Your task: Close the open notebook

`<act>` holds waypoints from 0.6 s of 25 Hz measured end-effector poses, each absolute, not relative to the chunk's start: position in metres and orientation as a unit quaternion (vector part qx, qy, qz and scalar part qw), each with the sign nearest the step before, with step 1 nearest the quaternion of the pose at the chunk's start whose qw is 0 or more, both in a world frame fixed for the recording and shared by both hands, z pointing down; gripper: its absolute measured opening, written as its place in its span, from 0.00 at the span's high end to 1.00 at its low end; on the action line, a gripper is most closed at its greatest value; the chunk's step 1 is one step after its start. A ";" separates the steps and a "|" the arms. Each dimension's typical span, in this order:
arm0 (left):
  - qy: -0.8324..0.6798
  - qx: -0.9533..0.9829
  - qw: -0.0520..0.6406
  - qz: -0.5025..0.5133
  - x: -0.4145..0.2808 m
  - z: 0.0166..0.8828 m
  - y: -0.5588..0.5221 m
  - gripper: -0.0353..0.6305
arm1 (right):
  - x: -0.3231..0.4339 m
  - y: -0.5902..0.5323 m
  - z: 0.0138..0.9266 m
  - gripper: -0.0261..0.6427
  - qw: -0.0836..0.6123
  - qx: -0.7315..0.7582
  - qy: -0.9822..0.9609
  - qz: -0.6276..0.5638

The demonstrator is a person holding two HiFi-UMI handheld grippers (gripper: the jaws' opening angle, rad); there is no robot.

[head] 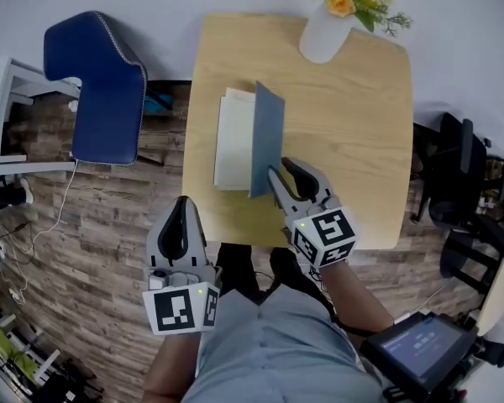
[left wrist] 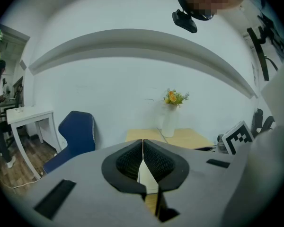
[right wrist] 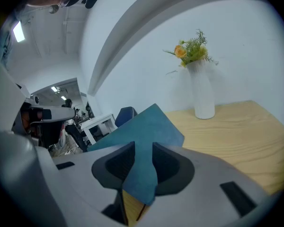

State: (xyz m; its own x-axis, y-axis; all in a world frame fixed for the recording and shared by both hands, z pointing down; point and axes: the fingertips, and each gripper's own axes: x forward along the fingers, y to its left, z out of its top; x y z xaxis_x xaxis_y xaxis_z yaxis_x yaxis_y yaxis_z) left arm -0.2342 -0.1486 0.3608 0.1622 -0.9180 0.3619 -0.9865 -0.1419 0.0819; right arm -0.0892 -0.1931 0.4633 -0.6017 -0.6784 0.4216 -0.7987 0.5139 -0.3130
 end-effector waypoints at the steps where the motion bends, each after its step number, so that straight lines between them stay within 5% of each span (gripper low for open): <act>1: -0.639 0.745 0.153 0.112 -0.237 0.362 -0.149 0.92 | -0.093 -0.194 0.464 0.76 0.126 0.426 -0.862 0.243; 15: -0.661 0.718 0.184 0.115 -0.254 0.388 -0.163 0.91 | -0.119 -0.214 0.492 0.76 0.155 0.388 -0.872 0.256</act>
